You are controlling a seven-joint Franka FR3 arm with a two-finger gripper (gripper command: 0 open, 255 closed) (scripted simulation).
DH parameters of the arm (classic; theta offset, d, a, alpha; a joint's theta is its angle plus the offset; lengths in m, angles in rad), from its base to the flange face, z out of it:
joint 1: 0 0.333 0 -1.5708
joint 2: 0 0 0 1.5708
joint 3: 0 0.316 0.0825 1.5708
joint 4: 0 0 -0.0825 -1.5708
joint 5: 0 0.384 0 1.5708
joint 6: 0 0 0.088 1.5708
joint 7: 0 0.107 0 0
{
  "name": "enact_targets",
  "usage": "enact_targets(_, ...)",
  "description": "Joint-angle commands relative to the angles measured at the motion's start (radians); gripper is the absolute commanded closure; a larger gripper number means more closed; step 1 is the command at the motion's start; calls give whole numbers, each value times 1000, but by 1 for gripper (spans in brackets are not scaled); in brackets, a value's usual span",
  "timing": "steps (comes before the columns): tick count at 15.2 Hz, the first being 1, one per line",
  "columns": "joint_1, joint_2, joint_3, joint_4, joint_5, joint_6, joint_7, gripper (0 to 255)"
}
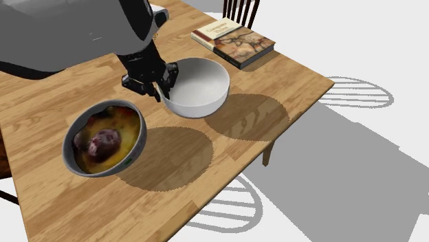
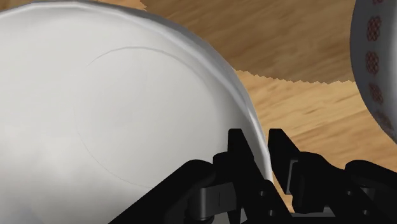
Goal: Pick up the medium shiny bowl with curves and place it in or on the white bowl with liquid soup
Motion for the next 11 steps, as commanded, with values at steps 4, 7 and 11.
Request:
enact_targets(4,-2,-36,4,24,16,-58,-17,255)
enact_targets(7,-3,-54,6,43,24,-94,-25,255)
enact_targets(11,-4,-75,8,71,34,-142,-36,255)
